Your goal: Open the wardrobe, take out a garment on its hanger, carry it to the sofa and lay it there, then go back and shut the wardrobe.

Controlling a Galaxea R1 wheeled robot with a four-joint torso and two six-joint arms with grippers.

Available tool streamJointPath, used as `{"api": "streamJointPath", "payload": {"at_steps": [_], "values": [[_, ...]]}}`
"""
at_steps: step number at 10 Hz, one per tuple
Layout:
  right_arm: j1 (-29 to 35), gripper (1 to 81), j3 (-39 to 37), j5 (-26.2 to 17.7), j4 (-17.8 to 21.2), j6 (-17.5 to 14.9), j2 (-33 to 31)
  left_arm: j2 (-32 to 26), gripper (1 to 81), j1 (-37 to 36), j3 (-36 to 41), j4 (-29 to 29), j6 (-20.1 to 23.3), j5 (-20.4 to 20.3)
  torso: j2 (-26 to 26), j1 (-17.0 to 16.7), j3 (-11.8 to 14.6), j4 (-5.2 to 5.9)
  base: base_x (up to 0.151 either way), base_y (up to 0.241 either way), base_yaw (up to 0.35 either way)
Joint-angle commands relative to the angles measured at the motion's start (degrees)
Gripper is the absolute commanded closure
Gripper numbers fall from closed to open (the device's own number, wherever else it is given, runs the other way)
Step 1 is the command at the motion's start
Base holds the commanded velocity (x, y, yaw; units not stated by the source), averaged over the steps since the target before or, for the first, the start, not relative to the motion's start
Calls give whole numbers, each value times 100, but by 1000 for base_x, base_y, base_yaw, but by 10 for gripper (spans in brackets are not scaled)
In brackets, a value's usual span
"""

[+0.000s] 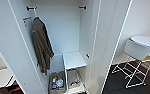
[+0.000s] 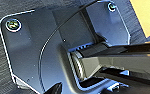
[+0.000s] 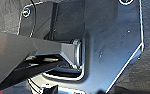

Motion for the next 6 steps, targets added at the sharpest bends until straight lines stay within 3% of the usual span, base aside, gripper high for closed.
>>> {"api": "streamJointPath", "payload": {"at_steps": [1, 6], "values": [[145, 10, 13, -328, -34, -18, 53, 33, 10, -170, 17, 47, 14, 229, 0, 0, 0, 0, 0, 0, 203], [136, 10, 13, -328, -42, -18, 44, 50, 10, -170, 17, 38, 14, 229, 0, 0, 0, 0, 0, 0, 158]]}}
